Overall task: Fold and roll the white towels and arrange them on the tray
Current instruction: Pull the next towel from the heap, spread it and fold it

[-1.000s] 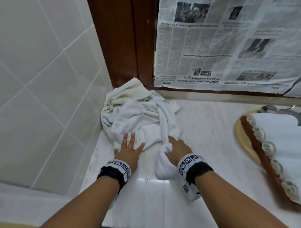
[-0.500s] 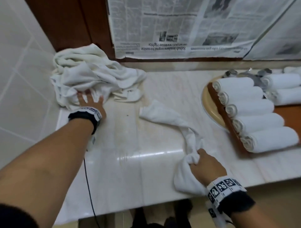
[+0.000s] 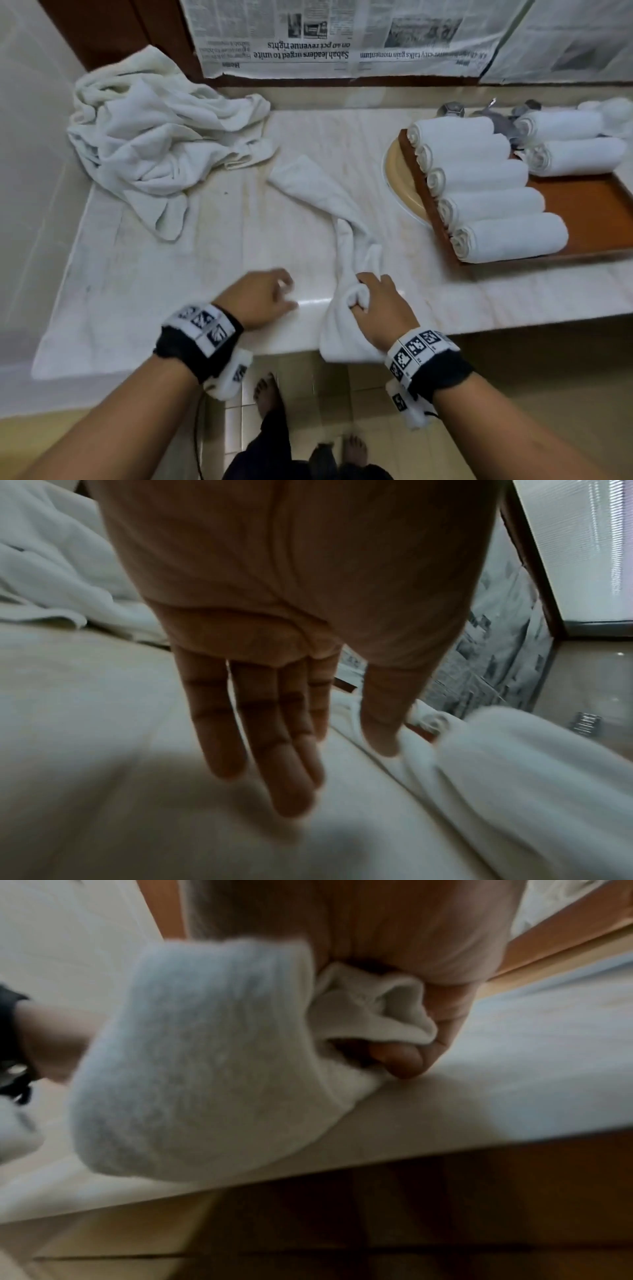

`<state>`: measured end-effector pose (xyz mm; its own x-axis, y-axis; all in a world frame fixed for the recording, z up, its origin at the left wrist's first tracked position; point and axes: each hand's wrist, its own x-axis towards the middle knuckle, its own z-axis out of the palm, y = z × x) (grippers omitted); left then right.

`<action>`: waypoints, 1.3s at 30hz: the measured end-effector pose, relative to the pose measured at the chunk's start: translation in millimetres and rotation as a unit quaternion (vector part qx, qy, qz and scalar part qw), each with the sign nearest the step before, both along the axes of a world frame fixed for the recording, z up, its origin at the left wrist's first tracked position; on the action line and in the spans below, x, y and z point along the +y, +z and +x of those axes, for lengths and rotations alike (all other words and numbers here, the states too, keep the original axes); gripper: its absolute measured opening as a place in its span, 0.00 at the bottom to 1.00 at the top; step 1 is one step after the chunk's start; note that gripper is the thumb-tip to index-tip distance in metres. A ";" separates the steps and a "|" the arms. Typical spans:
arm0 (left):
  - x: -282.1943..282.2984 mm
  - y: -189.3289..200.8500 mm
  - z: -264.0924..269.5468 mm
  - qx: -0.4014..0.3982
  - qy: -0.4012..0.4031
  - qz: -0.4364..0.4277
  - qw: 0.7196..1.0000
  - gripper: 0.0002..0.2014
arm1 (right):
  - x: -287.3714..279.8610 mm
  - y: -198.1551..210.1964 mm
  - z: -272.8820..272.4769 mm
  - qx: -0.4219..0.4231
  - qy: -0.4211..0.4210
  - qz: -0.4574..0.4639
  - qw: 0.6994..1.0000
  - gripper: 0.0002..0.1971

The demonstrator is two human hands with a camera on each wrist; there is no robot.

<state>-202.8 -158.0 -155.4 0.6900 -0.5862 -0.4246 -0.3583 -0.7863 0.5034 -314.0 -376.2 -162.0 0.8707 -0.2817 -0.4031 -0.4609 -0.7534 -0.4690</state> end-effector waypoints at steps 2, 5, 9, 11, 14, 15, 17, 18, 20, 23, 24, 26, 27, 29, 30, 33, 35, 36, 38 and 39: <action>-4.1 -6.5 -50.1 0.065 0.027 -0.049 0.996 0.13 | 3.0 -0.7 -18.8 -0.006 0.035 0.047 0.998 0.24; -13.3 -14.6 -105.0 0.261 0.245 -0.197 0.913 0.23 | 11.5 1.1 -59.9 0.015 0.146 0.110 0.983 0.26; -17.6 -18.9 -149.2 0.481 0.345 -0.302 0.747 0.36 | 27.1 11.2 -111.7 0.046 0.325 0.083 0.941 0.32; -14.1 -11.9 -154.1 0.478 0.392 -0.357 0.700 0.33 | 35.1 20.5 -131.8 0.034 0.390 0.059 0.918 0.29; -13.3 7.9 -148.1 0.422 0.434 -0.392 0.693 0.29 | 37.9 31.2 -153.1 0.011 0.423 0.026 0.906 0.27; -13.6 13.9 -145.3 0.392 0.433 -0.398 0.708 0.28 | 37.2 31.3 -157.6 0.008 0.413 0.022 0.911 0.27; -12.7 21.9 -141.5 0.354 0.410 -0.413 0.732 0.29 | 36.2 30.7 -165.6 0.008 0.382 0.022 0.924 0.27; -10.9 25.6 -139.9 0.340 0.396 -0.425 0.740 0.29 | 37.5 29.2 -169.8 0.007 0.369 0.015 0.929 0.27; -2.5 29.4 -139.4 0.315 0.383 -0.451 0.742 0.24 | 45.4 23.4 -179.2 0.031 0.343 0.015 0.939 0.27; 19.1 30.6 -143.5 0.284 0.363 -0.473 0.751 0.20 | 57.0 12.8 -187.0 0.104 0.305 0.073 0.944 0.37; 27.4 31.2 -145.9 0.265 0.349 -0.470 0.767 0.20 | 60.3 13.2 -184.5 0.119 0.288 0.112 0.944 0.40; 43.9 33.1 -152.8 0.213 0.302 -0.440 0.818 0.21 | 67.9 16.7 -173.8 0.077 0.218 0.194 0.953 0.34; 51.4 34.1 -158.2 0.182 0.272 -0.411 0.851 0.21 | 72.4 21.6 -167.7 0.040 0.151 0.225 0.962 0.27; 66.3 35.2 -169.1 0.109 0.197 -0.355 0.907 0.24 | 84.1 34.7 -152.8 -0.003 0.002 0.268 0.963 0.16; 71.8 38.4 -174.9 0.077 0.151 -0.343 0.924 0.26 | 91.9 42.7 -144.1 0.008 -0.052 0.300 0.952 0.15; 79.5 53.0 -192.3 0.013 0.017 -0.301 0.953 0.29 | 112.6 61.5 -122.0 0.082 -0.123 0.482 0.863 0.28; 83.3 56.7 -202.4 -0.020 -0.036 -0.250 0.967 0.29 | 121.2 76.1 -112.0 0.061 -0.148 0.582 0.798 0.31; 85.9 55.1 -205.2 -0.027 -0.042 -0.232 0.972 0.31 | 122.1 82.7 -105.7 0.027 -0.152 0.602 0.784 0.28; 92.8 52.3 -204.1 -0.013 -0.017 -0.213 0.977 0.35 | 119.9 92.0 -95.3 -0.040 -0.154 0.609 0.777 0.27; 96.1 50.5 -199.9 0.012 0.012 -0.217 0.976 0.35 | 117.9 95.3 -91.7 -0.063 -0.149 0.612 0.774 0.28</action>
<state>-402.6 -61.9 -105.0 0.6987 -0.6984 -0.1551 -0.3272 -0.5047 0.7989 -405.8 -258.3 -66.6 0.8945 0.0485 -0.4444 -0.4218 0.4211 -0.8030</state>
